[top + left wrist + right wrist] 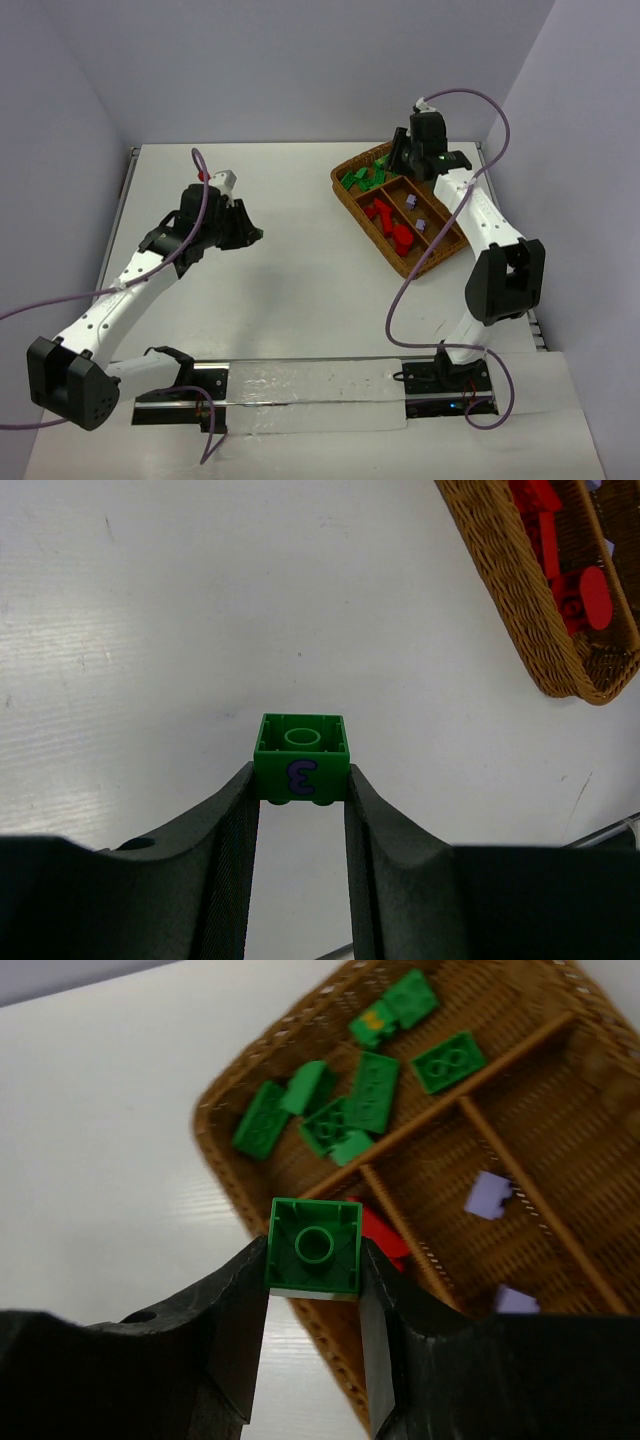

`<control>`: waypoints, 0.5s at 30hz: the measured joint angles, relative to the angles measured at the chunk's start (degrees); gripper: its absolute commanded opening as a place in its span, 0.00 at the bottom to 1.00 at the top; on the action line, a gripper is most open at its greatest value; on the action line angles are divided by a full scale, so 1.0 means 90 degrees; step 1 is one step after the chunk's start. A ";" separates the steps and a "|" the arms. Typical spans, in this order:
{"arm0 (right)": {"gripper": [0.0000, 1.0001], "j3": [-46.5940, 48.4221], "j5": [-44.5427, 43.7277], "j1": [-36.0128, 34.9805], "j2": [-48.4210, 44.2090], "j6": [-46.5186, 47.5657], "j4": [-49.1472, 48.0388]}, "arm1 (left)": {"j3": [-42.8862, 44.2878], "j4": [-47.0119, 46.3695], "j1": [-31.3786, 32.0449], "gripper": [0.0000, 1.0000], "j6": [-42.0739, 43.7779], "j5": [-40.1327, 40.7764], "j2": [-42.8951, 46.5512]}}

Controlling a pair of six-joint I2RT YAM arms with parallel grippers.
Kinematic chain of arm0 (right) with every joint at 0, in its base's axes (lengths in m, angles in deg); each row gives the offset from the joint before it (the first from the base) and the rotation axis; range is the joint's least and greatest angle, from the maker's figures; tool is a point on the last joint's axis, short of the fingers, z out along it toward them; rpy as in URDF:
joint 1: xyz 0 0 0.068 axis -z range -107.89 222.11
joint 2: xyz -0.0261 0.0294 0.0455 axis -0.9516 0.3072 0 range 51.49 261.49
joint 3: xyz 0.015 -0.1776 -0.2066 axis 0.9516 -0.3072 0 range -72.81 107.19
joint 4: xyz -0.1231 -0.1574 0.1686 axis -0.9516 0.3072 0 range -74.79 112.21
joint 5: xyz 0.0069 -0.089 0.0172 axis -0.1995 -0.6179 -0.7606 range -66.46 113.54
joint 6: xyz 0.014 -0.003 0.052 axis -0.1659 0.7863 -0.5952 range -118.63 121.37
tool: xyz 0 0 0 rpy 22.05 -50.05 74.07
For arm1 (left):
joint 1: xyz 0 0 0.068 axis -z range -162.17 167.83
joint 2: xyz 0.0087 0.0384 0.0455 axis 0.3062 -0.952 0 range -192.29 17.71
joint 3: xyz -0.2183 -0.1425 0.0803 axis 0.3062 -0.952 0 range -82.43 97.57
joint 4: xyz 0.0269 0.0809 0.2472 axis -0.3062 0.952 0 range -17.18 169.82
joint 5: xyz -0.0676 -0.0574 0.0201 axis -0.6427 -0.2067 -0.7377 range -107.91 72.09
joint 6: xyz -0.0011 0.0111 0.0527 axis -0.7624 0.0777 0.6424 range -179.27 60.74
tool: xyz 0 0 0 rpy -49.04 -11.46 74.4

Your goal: Sort the legos into containers by color

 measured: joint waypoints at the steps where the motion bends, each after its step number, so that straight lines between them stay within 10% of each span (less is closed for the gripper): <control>1: 0.07 0.0074 -0.0207 0.0064 0.0103 0.0037 0.0026 | 0.0063 0.0005 0.0067 0.00 -0.0093 0.0090 -0.0113; 15: 0.26 0.2846 -0.0939 0.0480 0.3261 0.0169 0.0076 | 0.1270 0.0177 0.0714 0.00 -0.0933 0.0823 -0.1371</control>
